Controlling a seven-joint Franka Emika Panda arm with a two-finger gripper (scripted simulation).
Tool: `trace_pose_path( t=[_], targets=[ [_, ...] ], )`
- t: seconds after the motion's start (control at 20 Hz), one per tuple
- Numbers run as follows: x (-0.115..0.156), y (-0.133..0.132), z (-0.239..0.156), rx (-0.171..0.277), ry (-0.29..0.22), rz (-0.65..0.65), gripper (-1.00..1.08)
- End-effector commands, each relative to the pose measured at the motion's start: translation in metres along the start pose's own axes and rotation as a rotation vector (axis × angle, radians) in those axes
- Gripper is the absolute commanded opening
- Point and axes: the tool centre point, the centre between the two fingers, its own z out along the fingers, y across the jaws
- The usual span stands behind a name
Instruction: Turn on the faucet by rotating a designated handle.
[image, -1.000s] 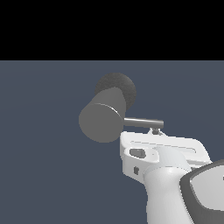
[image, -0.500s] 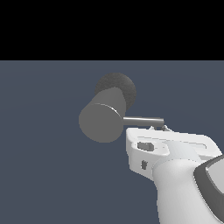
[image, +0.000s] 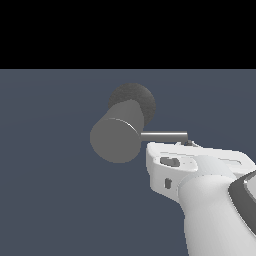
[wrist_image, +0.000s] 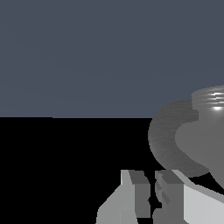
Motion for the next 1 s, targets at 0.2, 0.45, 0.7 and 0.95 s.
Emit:
trace_pose_path(
  t=[0.2, 0.45, 0.7, 0.95],
  targets=[
    [-0.037, 0.018, -0.001, -0.023, -0.038, 0.006, -1.00],
    [-0.055, 0.025, -0.003, -0.027, -0.047, 0.008, -1.00],
    [-0.073, 0.031, -0.004, -0.031, -0.055, 0.010, -1.00],
    [-0.056, 0.019, -0.006, -0.008, -0.004, 0.010, -1.00]
  ],
)
